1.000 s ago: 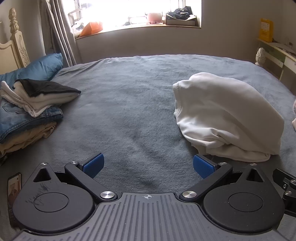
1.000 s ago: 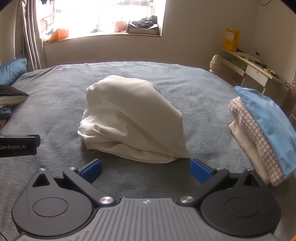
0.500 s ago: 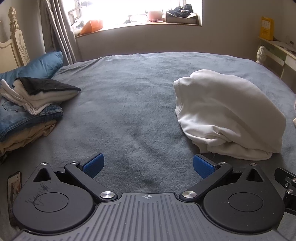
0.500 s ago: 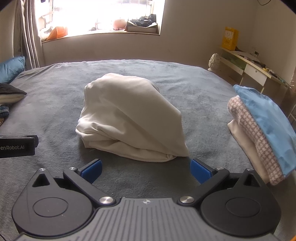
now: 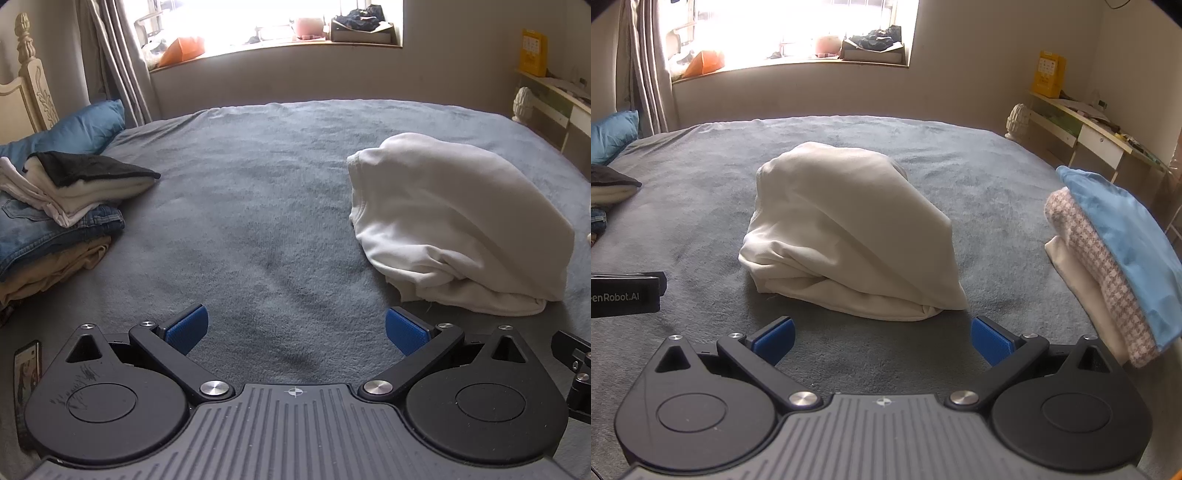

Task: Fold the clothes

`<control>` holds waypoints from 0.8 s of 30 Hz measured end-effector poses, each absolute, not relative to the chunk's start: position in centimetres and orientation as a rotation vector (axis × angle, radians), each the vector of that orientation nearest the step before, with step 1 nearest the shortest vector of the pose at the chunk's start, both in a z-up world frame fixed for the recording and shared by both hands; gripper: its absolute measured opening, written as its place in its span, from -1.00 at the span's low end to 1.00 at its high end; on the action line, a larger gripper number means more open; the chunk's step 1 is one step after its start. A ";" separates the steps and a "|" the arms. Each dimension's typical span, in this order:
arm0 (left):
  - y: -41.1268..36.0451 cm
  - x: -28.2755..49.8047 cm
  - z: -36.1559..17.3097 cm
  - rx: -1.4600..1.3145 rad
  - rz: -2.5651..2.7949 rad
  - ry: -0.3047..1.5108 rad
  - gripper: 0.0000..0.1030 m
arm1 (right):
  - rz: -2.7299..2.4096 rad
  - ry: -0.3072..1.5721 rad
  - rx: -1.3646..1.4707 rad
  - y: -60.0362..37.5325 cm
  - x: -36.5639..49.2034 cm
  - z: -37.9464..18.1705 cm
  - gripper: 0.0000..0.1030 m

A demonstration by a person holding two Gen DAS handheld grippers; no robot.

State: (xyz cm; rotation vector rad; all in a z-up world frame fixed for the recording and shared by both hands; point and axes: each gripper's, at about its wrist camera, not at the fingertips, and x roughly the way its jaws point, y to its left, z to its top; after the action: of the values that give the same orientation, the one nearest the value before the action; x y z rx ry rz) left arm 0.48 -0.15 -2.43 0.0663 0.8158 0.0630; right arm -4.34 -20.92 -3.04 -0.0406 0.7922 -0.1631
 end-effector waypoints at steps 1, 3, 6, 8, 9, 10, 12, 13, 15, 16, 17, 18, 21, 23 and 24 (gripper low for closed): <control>-0.1 0.5 -2.5 0.067 0.063 0.816 1.00 | -0.164 0.793 -0.041 -20.9 -4.3 -3.1 1.00; -0.1 0.6 -2.5 0.067 0.061 0.816 1.00 | -0.165 0.794 -0.040 -20.9 -4.3 -3.2 1.00; -0.2 0.7 -2.6 0.070 0.058 0.811 1.00 | -0.165 0.794 -0.040 -20.9 -4.2 -3.2 1.00; -0.3 0.8 -2.7 0.073 0.054 0.808 1.00 | -0.165 0.794 -0.041 -21.0 -4.2 -3.3 1.00; -0.3 0.9 -2.8 0.077 0.054 0.806 1.00 | -0.165 0.791 -0.042 -21.0 -4.2 -3.3 1.00; -0.4 0.9 -2.9 0.081 0.054 0.803 1.00 | -0.166 0.789 -0.043 -21.1 -4.2 -3.3 1.00; -0.5 1.1 -3.0 0.087 0.052 0.798 1.00 | -0.165 0.784 -0.041 -21.2 -4.1 -3.4 1.00; -0.6 1.2 -3.1 0.089 0.049 0.796 1.00 | -0.164 0.781 -0.039 -21.3 -4.0 -3.5 1.00; -0.6 1.4 -3.3 0.091 0.042 0.792 1.00 | -0.164 0.780 -0.037 -21.4 -3.8 -3.6 1.00; -0.7 1.5 -3.4 0.093 0.039 0.790 1.00 | -0.165 0.777 -0.037 -21.5 -3.7 -3.6 1.00; -0.7 1.7 -3.5 0.096 0.036 0.786 1.00 | -0.165 0.774 -0.036 -21.6 -3.6 -3.6 1.00; -0.8 1.8 -3.6 0.098 0.034 0.782 1.00 | -0.167 0.770 -0.037 -21.7 -3.5 -3.7 1.00; -1.0 2.4 -3.9 0.106 0.027 0.772 1.00 | -0.171 0.756 -0.036 -22.0 -3.2 -3.7 1.00; -1.1 2.9 -4.2 0.106 0.018 0.769 1.00 | -0.171 0.749 -0.034 -22.1 -2.9 -3.8 1.00; -1.2 3.1 -4.3 0.106 0.014 0.768 1.00 | -0.167 0.745 -0.033 -22.2 -2.8 -3.8 1.00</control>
State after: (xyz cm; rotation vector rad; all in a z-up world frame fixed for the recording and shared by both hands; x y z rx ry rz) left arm 3.14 -1.15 -4.29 0.1058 0.7678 0.0141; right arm -2.76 -22.23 -3.80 -0.0331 0.7445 -0.1673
